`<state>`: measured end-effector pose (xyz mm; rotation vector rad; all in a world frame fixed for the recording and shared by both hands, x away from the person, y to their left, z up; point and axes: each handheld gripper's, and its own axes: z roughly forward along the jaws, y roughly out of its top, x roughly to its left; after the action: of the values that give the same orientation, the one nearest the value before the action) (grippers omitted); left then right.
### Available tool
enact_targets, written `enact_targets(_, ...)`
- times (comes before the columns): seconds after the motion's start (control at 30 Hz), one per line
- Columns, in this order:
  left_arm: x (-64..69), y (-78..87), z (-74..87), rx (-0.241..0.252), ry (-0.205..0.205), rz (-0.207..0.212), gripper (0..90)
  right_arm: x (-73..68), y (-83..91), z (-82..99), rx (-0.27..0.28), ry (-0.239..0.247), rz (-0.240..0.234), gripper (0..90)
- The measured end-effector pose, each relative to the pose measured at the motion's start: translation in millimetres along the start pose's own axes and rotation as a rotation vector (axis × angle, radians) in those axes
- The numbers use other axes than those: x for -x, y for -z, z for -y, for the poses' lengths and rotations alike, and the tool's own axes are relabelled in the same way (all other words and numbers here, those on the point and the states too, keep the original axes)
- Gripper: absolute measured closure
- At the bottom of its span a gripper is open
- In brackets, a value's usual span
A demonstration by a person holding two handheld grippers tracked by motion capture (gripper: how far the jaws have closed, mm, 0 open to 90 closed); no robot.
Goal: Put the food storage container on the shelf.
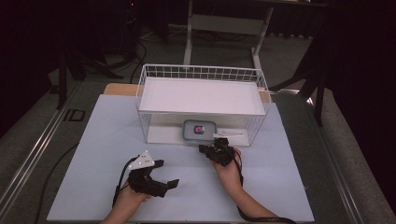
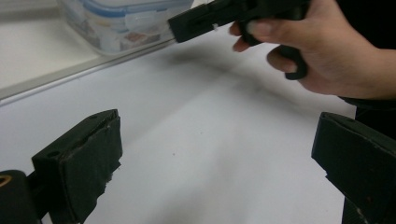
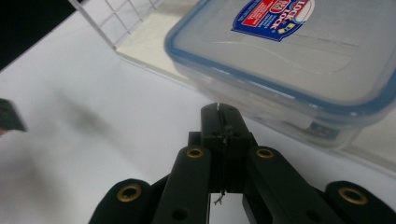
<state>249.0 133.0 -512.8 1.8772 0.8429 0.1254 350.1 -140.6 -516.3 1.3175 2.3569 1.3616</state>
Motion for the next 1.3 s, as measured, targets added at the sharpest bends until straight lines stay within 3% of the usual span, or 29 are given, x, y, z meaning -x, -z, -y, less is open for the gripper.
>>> enact_targets(0.1,0.1,-0.3,-0.7,0.008,-0.014,-0.005,2.9,4.4,-5.4,-1.6,0.015,-0.012,0.009,89.9)
enact_targets(0.3,-3.8,-1.9,2.5,0.000,0.002,-0.005,2.9,11.7,-13.7,-6.4,0.022,-0.043,0.016,89.9)
enact_targets(0.47,-6.1,-1.4,3.9,0.000,0.010,-0.005,2.9,12.6,-21.7,-14.9,0.028,-0.030,0.030,89.9)
enact_targets(0.77,-6.4,-0.8,6.2,-0.003,0.011,-0.001,2.9,23.8,-29.1,-27.6,0.052,-0.070,0.035,89.9)
enact_targets(0.97,-5.6,-0.9,6.4,-0.006,0.003,-0.004,2.9,23.2,-33.2,-31.5,0.057,-0.071,0.045,89.9)
enact_targets(1.03,-5.9,-0.7,7.1,-0.008,0.006,-0.007,2.9,22.3,-35.9,-34.3,0.039,-0.116,0.036,89.9)
enact_targets(1.17,-7.1,0.6,7.7,-0.001,0.009,-0.007,2.9,24.7,-39.6,-40.5,0.053,-0.101,0.032,89.9)
enact_targets(1.2,-7.4,0.9,7.7,-0.002,0.009,-0.009,2.9,22.0,-37.1,-41.7,0.020,-0.153,0.045,89.9)
enact_targets(1.23,-7.5,1.1,7.8,-0.005,0.007,-0.010,2.9,23.2,-37.0,-42.7,0.025,-0.149,0.041,89.9)
enact_targets(1.27,-7.5,1.4,8.1,-0.002,0.008,-0.010,2.9,27.5,-39.3,-43.2,0.062,-0.088,0.065,89.9)
enact_targets(1.3,-7.9,1.6,8.3,-0.003,0.012,-0.009,2.9,27.5,-39.9,-43.1,0.054,-0.089,0.067,89.9)
